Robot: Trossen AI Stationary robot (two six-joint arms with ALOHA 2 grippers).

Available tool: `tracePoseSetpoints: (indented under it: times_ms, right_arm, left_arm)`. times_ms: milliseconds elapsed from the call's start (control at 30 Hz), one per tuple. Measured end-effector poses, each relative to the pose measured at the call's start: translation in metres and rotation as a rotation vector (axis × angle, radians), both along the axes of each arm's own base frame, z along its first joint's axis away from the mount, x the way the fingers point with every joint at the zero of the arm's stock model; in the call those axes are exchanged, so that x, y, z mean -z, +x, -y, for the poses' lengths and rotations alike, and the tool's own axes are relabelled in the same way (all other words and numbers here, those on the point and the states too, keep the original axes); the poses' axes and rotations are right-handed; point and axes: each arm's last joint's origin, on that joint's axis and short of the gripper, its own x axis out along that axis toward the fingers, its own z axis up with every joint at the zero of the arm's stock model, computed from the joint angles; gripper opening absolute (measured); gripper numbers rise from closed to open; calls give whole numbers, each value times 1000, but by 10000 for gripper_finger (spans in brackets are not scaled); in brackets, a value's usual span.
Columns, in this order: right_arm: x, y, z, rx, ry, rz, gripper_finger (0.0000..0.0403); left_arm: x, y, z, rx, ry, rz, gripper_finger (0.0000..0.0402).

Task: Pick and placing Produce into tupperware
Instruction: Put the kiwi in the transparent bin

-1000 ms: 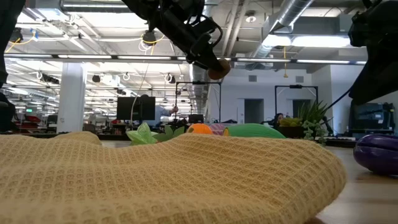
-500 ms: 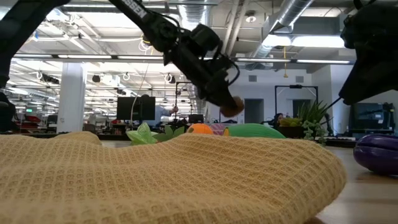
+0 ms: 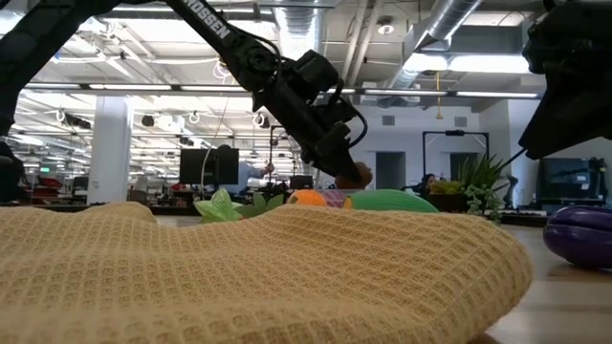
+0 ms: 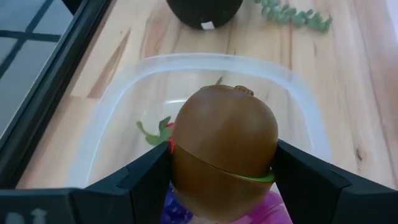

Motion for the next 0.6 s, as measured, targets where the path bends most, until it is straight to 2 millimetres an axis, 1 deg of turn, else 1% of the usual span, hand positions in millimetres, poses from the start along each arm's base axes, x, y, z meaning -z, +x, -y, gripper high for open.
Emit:
tracePoseSetpoints:
  times_ms: [100,600]
  right_arm:
    - [0,0,0,1,2,2,147]
    - [-1,1,-1,0,10,12,148]
  left_arm:
    - [0,0,0,8,8,-3,248]
    - [1,0,0,-7,3,-10,292]
